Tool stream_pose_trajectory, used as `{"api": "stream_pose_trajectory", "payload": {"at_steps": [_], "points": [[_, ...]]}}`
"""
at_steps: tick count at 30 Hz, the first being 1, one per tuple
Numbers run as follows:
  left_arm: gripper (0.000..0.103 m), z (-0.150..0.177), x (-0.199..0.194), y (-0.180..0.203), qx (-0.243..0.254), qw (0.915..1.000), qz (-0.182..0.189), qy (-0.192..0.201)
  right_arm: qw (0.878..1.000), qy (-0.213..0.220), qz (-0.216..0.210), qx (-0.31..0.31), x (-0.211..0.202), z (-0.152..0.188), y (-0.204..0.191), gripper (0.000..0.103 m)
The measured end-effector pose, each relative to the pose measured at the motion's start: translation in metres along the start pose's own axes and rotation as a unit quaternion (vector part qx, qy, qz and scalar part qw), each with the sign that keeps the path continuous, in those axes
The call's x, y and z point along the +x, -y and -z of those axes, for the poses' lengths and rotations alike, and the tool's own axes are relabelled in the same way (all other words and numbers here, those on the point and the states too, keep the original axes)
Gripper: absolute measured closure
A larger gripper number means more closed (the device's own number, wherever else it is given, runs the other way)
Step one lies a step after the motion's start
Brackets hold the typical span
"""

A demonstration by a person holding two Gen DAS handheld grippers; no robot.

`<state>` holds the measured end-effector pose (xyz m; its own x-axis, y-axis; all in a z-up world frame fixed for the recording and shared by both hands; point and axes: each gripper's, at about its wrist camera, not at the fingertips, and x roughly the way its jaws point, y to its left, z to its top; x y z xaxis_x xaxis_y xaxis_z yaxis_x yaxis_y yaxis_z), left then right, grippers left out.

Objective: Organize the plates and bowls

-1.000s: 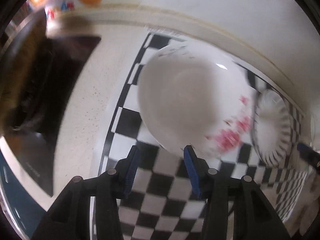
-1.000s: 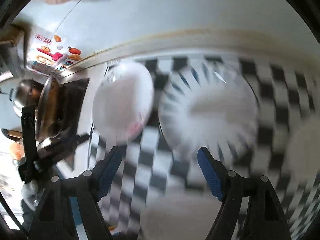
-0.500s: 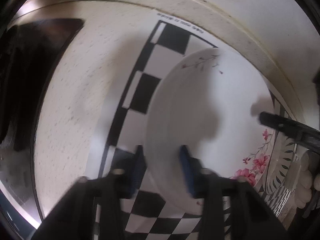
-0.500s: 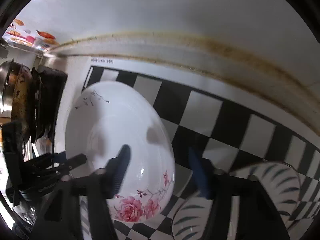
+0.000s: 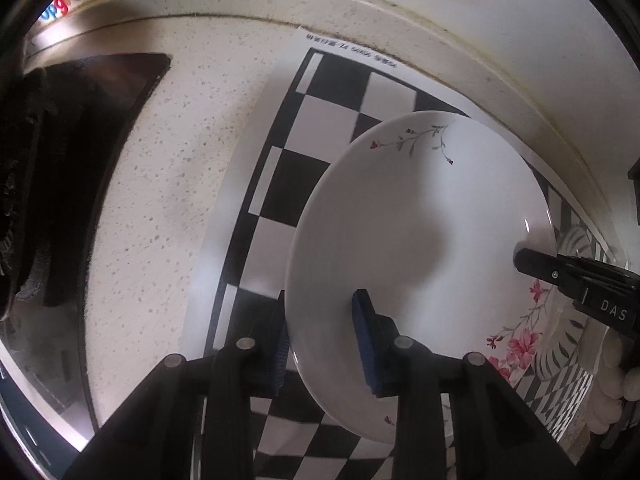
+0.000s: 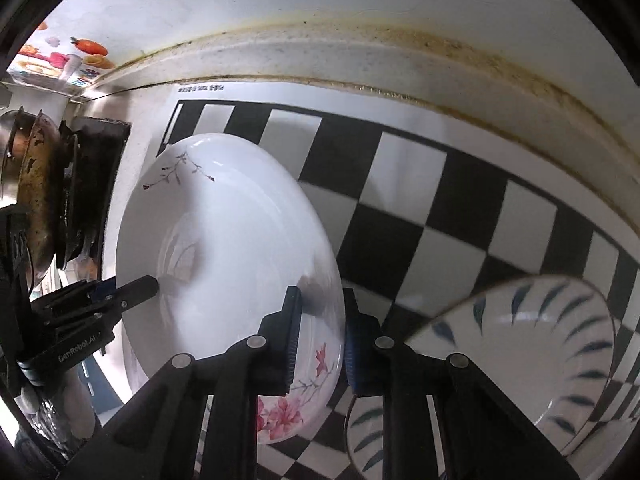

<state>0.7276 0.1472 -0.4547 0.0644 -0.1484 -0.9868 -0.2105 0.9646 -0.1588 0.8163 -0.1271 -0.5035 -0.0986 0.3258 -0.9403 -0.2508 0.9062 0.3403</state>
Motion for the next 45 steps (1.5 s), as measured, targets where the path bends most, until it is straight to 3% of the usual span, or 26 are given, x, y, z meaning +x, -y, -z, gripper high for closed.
{"api": "stream_pose_trajectory", "payload": {"at_steps": [13, 20, 33, 41, 45], "points": [[0.076, 0.04, -0.065, 0.042, 0.049, 0.9981, -0.009, 0.037, 0.998, 0.046, -0.035, 0.025, -0.068, 0.073, 0.011, 0.083], [0.076, 0.089, -0.081, 0.096, 0.09, 0.9947, -0.003, 0.049, 0.994, 0.066, -0.055, 0.061, -0.097, 0.149, 0.048, 0.083], [0.076, 0.181, -0.048, 0.17, 0.176, 0.9844, 0.007, 0.002, 0.987, 0.068, -0.049, 0.137, -0.109, 0.296, 0.129, 0.083], [0.076, 0.216, -0.017, 0.187, 0.197, 0.9798, 0.001, -0.036, 0.985, 0.047, -0.05, 0.157, -0.084, 0.348, 0.151, 0.083], [0.076, 0.228, -0.008, 0.192, 0.205, 0.9775, -0.013, -0.047, 0.985, 0.038, -0.049, 0.162, -0.072, 0.356, 0.152, 0.083]]}}
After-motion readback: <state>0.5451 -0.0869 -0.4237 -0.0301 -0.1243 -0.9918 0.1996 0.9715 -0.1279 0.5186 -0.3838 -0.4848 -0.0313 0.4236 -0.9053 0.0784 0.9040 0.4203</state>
